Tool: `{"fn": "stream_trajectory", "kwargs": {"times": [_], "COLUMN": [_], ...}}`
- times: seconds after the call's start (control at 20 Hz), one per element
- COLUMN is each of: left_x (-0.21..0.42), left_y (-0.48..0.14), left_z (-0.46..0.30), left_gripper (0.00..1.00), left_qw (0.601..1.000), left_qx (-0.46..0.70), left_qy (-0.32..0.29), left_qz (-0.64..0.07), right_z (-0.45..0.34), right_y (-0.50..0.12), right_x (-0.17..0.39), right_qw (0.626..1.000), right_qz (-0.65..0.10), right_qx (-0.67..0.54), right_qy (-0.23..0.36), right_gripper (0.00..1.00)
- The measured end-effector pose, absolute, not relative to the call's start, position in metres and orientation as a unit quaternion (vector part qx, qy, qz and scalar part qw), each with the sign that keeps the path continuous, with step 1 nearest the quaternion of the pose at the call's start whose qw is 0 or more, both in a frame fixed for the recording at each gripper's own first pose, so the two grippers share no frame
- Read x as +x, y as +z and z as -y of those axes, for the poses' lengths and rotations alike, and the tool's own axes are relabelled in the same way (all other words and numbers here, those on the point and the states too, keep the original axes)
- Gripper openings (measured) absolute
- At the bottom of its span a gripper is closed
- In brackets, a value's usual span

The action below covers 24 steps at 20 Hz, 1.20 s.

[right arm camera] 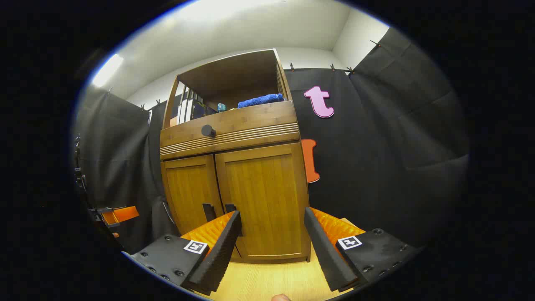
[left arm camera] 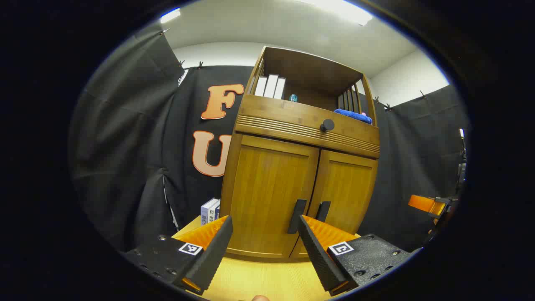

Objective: Open the right door of the double-door shoe cabinet with the right hand, and open the left door with the left hand.

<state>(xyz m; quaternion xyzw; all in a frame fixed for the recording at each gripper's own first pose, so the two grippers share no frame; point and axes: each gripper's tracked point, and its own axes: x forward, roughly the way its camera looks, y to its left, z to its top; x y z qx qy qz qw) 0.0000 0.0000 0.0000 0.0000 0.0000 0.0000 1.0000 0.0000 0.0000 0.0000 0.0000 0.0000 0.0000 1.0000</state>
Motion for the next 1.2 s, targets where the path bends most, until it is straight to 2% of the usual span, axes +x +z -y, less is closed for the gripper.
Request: {"fn": "stream_trajectory", "kwargs": {"times": [0.15, 0.2, 0.25, 0.3, 0.75, 0.8, 0.85, 0.9, 1.15, 1.2], "left_x": [-0.0009, -0.0018, -0.0024, -0.003, -0.0028, -0.0018, -0.0014, -0.0011, -0.0024, -0.002], "left_y": [0.0026, 0.0045, 0.0049, 0.0052, 0.0028, 0.002, 0.0021, 0.0023, 0.003, 0.003], "left_z": [0.0006, 0.0002, 0.0005, 0.0012, 0.0043, 0.004, 0.0041, 0.004, 0.0065, 0.0071], "left_gripper": [0.92, 0.95, 0.92, 0.95, 0.94, 0.92, 0.94, 0.92, 0.94, 0.92], "left_qw": [1.0, 1.0, 1.0, 1.0, 1.0, 1.0, 1.0, 1.0, 1.0, 1.0], "left_qx": [0.004, 0.006, 0.008, 0.01, 0.009, 0.01, 0.012, 0.014, 0.014, 0.015], "left_qy": [0.0, 0.0, 0.0, 0.001, -0.001, -0.001, 0.001, 0.001, -0.005, -0.006], "left_qz": [0.004, 0.006, 0.007, 0.008, 0.002, 0.001, 0.0, -0.001, 0.002, 0.002], "right_z": [-0.0001, 0.0012, 0.0013, 0.0018, 0.0069, 0.0077, 0.0081, 0.008, 0.004, 0.0032], "right_y": [0.0006, 0.0009, 0.0007, 0.0003, -0.0016, -0.0015, -0.0004, 0.0, -0.0022, -0.0038], "right_x": [-0.0005, -0.0001, -0.0005, -0.001, -0.0041, -0.0047, -0.0046, -0.0047, 0.0006, 0.0026], "right_qw": [1.0, 1.0, 1.0, 1.0, 1.0, 1.0, 1.0, 1.0, 1.0, 1.0], "right_qz": [0.002, 0.002, 0.002, 0.001, -0.003, -0.002, -0.001, 0.0, -0.001, -0.003], "right_qx": [-0.003, -0.003, -0.002, -0.001, 0.005, 0.005, 0.003, 0.002, 0.0, 0.001], "right_qy": [0.002, 0.0, -0.002, -0.004, -0.01, -0.011, -0.013, -0.013, -0.01, -0.01], "right_gripper": [0.89, 0.89, 0.98, 0.97, 0.97, 0.97, 0.97, 0.97, 0.97, 0.97]}}
